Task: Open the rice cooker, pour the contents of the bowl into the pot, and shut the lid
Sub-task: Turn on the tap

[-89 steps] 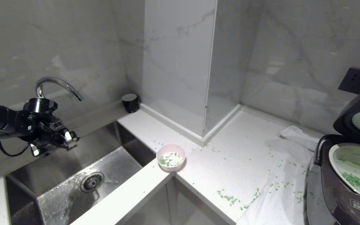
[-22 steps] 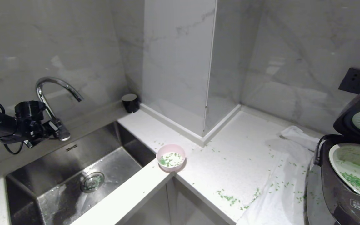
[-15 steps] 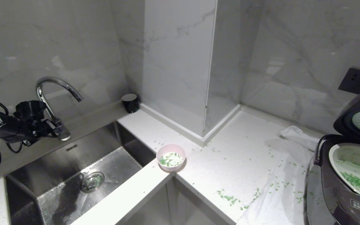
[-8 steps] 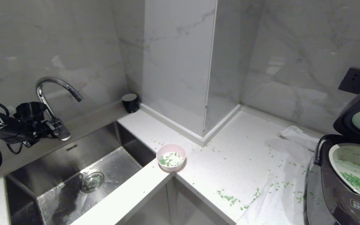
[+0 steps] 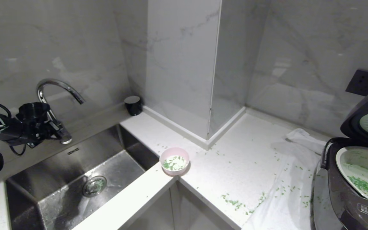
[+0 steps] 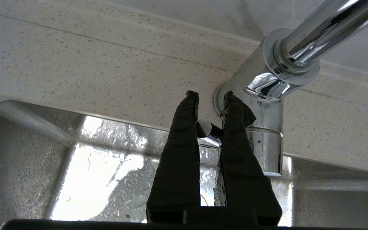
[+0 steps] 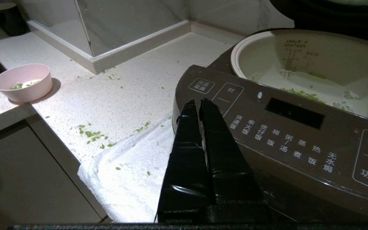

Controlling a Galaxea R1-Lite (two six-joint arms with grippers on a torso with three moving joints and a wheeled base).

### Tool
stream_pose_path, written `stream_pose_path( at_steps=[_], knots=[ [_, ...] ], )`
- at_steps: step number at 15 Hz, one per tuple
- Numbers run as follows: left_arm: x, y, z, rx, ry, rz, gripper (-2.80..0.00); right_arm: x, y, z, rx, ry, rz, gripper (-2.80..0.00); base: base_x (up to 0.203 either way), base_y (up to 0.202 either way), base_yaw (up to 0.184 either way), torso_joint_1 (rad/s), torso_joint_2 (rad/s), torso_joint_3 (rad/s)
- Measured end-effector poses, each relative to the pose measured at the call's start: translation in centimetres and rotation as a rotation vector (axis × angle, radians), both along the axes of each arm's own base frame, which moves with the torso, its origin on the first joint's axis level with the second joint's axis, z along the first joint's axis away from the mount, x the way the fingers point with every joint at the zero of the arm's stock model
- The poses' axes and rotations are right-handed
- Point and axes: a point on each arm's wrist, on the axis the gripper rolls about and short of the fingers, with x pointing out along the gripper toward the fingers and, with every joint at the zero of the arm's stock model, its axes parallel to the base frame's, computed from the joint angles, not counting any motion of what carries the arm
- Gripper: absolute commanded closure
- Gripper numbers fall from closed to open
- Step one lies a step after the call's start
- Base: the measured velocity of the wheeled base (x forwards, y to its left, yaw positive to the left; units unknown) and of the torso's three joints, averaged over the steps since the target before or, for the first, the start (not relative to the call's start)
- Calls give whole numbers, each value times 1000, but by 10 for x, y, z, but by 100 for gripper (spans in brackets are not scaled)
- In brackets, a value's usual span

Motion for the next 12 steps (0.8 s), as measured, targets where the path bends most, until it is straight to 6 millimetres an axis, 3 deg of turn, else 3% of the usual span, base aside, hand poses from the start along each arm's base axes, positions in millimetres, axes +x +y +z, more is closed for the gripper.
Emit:
stream_pose_path(
  at_steps=[12],
  knots=[
    [-4, -7, -2, -13, 24, -13, 0, 0, 0, 0, 0, 0, 0, 0, 0, 0, 0, 0, 0, 0]
  ],
)
